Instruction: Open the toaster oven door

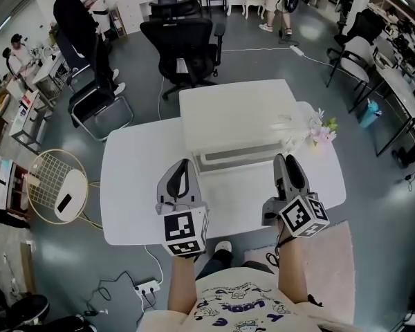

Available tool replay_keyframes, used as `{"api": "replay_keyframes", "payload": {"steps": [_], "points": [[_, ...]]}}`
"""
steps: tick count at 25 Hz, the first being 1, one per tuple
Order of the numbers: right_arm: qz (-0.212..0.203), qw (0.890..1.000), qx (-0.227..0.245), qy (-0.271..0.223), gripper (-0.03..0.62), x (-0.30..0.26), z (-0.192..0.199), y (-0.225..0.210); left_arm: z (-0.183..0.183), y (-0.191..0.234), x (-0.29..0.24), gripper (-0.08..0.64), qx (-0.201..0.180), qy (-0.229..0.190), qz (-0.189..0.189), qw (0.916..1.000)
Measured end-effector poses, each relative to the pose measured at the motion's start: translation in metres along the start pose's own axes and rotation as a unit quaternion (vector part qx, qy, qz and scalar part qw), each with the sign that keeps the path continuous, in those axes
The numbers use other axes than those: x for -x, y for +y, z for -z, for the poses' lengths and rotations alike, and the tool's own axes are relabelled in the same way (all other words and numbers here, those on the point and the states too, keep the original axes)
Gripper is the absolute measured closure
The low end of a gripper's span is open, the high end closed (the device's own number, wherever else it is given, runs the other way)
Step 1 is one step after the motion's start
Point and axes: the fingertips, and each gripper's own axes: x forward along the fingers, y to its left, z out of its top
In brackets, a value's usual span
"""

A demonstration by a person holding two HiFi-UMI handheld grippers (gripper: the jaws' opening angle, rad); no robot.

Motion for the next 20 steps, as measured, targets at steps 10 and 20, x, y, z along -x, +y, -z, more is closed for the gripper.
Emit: {"api": "replay_keyframes", "payload": {"steps": [10, 20], "points": [[-0.004, 0.965, -0.26, -0.024, 0.417, -0.019, 0.025, -0.032, 0.009, -0.002, -0.03, 0.555, 0.005, 0.004, 0.02, 0.9998], [0.011, 0.91, -0.413, -0.002, 0.417, -0.033, 0.06, -0.056, 0.016, 0.004, -0.037, 0.555, 0.013, 0.015, -0.003, 0.9998]]}}
